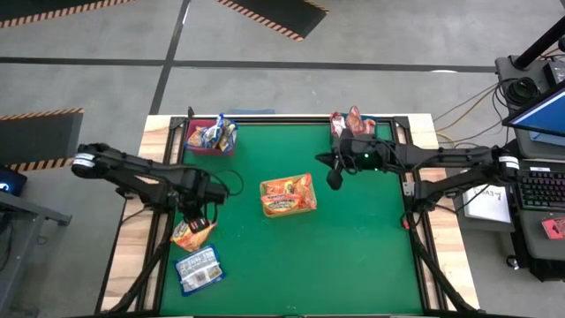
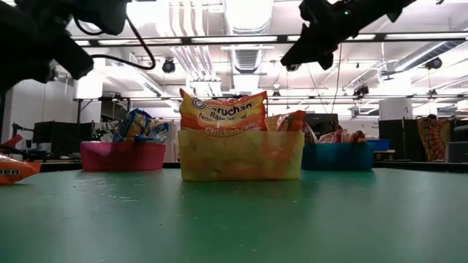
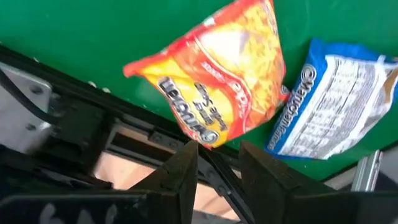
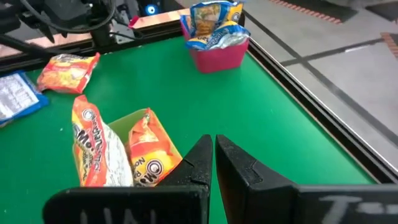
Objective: Sort Maruchan noodles
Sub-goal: Put the orange noodle pack into the yellow bin
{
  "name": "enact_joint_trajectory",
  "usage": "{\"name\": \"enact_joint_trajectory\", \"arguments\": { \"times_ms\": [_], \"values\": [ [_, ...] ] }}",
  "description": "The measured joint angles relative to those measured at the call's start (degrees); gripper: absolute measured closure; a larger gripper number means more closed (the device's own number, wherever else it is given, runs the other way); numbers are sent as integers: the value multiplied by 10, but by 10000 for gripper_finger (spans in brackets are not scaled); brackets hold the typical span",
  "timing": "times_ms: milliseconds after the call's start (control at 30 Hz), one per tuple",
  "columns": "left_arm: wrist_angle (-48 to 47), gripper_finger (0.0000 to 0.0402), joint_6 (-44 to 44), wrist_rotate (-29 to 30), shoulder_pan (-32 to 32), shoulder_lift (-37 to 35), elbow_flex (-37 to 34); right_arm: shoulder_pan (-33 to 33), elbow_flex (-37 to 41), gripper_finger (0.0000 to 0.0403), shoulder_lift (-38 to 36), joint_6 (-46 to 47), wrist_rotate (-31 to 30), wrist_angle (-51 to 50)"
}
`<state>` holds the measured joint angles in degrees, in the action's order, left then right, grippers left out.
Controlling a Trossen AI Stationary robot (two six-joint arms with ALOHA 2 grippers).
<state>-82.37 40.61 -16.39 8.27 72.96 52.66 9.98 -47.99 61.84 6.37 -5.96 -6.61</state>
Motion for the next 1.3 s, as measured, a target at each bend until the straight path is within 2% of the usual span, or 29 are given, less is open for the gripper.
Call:
{"name": "enact_joint_trajectory", "arguments": {
  "times_ms": [200, 400, 667, 1067, 1300],
  "values": [
    [7, 302, 56, -12, 66, 41, 0, 0, 6, 394, -25, -32, 0, 1],
    [57, 302, 72, 17, 110, 90, -1, 0, 5, 394, -38, -34, 4, -4],
    [67, 302, 58, 112, 118, 153, -1, 0, 5, 394, -37, -29, 4, -5],
    [147, 302, 19, 113, 118, 204, -1, 0, 5, 394, -36, -25, 4, -4],
    [246, 302, -40, 115, 122, 190, 11, 0, 5, 394, -36, -23, 4, -5]
  ]
}}
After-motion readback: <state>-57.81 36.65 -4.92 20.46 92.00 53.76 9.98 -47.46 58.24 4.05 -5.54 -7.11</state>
